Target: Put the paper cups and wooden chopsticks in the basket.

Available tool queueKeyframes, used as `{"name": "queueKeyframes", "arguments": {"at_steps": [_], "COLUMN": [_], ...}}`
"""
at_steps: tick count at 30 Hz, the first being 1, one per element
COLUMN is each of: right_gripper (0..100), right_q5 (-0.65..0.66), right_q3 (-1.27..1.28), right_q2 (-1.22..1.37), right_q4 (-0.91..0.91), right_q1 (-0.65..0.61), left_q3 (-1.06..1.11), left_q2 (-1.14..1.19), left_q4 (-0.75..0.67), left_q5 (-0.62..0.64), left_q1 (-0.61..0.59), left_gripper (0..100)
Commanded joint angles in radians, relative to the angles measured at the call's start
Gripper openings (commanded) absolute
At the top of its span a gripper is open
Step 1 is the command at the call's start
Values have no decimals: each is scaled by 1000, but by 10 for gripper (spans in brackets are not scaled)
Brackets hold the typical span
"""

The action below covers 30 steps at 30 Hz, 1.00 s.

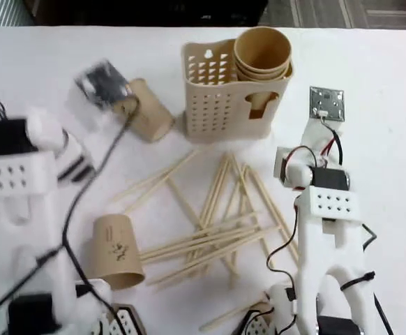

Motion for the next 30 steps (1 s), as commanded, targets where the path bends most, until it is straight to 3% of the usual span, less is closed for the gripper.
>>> {"name": "queueKeyframes", "arguments": {"at_steps": [1,12,25,30], "right_gripper": [180,180,180,180], "right_q5": [11,11,11,11], "right_q3": [-5,-3,0,0], "right_q2": [-38,-36,-35,-35], "right_q4": [-16,-18,-39,-39], "right_q1": [-13,-13,-12,-12], "left_q3": [199,592,732,776], "left_q2": [-173,-305,-303,-300], "left_q4": [0,0,2,-3], "left_q5": [-89,-115,-114,-117], "left_q1": [65,260,501,529], "left_gripper": [212,255,253,242]}}
